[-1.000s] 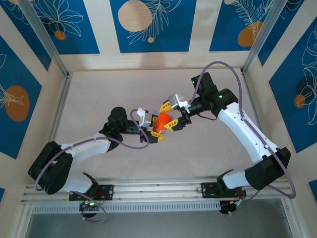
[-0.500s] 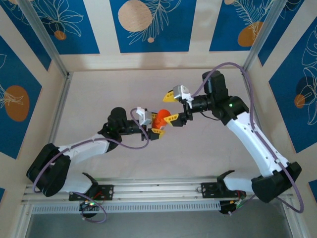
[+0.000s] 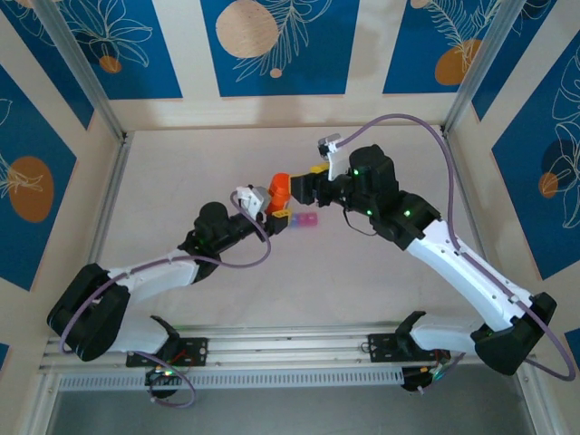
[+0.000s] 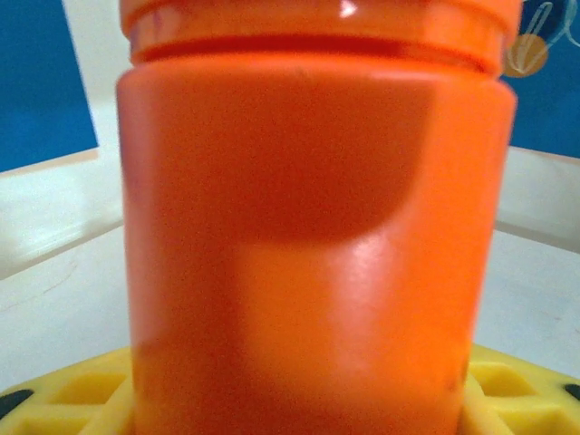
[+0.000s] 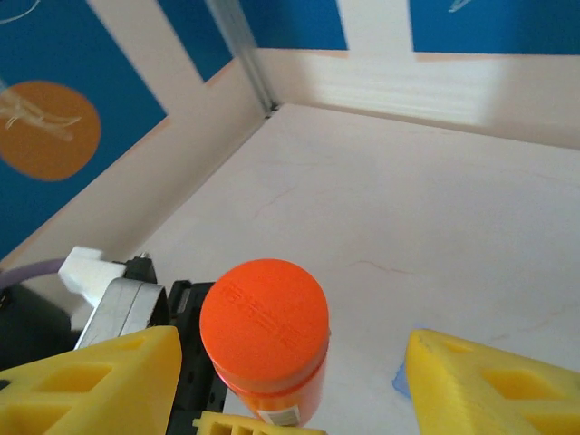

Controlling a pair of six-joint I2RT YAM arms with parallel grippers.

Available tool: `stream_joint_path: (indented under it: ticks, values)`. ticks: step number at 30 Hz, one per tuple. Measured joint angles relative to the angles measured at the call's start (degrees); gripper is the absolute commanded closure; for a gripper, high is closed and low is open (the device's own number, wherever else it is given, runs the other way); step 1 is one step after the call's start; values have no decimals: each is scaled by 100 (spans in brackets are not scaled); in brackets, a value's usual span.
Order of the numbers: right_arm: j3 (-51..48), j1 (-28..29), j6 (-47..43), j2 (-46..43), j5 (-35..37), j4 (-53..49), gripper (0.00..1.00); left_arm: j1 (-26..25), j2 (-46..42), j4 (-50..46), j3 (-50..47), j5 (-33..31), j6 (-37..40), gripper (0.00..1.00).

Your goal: Sort the pills into containers

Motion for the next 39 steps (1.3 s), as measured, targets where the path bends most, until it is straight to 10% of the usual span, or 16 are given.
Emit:
stream_joint_path:
  ticks: [27,39]
  values:
    - [739,402,505,1276,481,-334,30,-2,0,-103,0,-310,-11,100]
    - [730,227,538,1305,-42,-330,54,-2,0,-125,-22,-315,-11,100]
